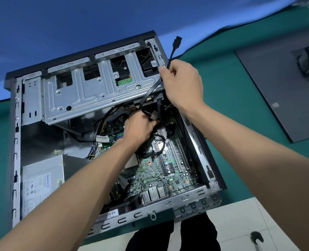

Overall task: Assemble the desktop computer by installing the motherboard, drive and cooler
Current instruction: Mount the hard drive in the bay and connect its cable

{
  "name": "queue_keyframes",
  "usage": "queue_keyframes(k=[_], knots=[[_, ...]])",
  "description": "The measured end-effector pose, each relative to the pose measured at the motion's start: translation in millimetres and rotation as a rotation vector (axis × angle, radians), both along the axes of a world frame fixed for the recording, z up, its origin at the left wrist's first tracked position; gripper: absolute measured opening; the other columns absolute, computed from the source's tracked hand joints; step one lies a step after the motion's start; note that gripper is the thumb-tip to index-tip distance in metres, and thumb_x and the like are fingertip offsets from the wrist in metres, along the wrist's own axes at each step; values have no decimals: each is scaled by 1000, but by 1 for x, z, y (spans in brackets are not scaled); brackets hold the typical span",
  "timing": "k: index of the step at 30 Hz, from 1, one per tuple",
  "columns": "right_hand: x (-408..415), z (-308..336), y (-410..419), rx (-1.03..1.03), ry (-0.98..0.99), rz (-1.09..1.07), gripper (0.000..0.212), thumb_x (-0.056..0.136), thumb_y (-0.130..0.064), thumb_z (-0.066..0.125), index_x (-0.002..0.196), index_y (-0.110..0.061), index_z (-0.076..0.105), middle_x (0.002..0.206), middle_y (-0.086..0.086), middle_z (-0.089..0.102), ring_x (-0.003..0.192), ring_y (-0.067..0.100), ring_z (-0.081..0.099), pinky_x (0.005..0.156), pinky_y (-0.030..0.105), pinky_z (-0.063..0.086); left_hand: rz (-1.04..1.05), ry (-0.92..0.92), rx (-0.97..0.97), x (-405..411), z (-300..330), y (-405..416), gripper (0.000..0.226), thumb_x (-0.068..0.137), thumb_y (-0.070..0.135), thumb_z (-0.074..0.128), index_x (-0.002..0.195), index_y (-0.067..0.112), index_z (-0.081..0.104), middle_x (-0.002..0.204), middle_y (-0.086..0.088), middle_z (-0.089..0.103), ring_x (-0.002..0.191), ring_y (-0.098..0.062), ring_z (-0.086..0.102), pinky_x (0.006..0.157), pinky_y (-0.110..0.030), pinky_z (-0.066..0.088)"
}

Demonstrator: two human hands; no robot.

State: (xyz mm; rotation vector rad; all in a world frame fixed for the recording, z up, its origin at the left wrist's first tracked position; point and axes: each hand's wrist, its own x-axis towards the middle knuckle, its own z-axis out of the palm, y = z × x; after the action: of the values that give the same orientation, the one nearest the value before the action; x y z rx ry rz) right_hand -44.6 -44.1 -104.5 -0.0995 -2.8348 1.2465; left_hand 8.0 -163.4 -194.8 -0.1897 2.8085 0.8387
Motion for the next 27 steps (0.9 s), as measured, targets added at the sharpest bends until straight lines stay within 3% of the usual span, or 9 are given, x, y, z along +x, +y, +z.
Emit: queue_keyframes(k=[4,7,12,15,18,22,25,27], knots=[[1,0,0,-11,-27,-18,41,95,-39,47,61,-21,33,62,-6,42,66,21,42,60,32,30,-32,-48,-64,-4,4,-2,23,94,38,52,100,19,65,79,1,60,67,-21,55,65,-28,42],[1,1,-1,5,-17,-29,39,96,-38,45,63,-22,32,64,-7,44,66,21,42,61,33,30,-138,-41,-130,-7,8,0,21,96,29,50,110,18,60,93,-5,64,80,-26,59,73,-33,47],[2,2,-1,-19,1,-16,33,97,-37,44,71,-17,39,65,-7,46,65,21,42,60,34,31,-239,-112,-158,-14,16,-6,22,95,24,49,116,19,53,92,-2,56,78,-21,50,69,-28,38],[1,1,1,-27,-3,-19,35,97,-37,44,68,-18,37,64,-7,44,66,22,42,61,33,31,-206,-189,-159,-16,15,-5,26,98,31,45,110,13,57,92,-5,61,84,-26,57,71,-28,40],[0,1,1,16,4,-7,38,97,-37,44,64,-21,33,64,-7,44,67,24,42,61,32,28,-70,-221,-48,-11,11,-6,34,97,37,48,93,9,64,67,-3,58,67,-26,56,60,-26,38],[-1,0,0,35,15,-3,37,96,-38,45,65,-20,35,64,-6,45,66,23,43,60,32,28,84,-87,98,4,8,-1,23,87,34,64,97,15,73,75,-4,68,57,-15,53,57,-26,39],[-1,0,1,29,20,-2,38,96,-37,45,63,-21,34,62,-6,44,63,20,41,59,32,28,90,-43,156,19,11,8,19,86,27,67,98,15,74,97,-1,72,80,-16,65,75,-30,52],[0,-1,1,22,26,-2,39,96,-36,46,62,-21,33,60,-6,43,60,18,39,58,32,28,104,-23,190,29,12,11,19,87,22,65,96,8,74,97,0,71,82,-19,67,77,-32,54]])
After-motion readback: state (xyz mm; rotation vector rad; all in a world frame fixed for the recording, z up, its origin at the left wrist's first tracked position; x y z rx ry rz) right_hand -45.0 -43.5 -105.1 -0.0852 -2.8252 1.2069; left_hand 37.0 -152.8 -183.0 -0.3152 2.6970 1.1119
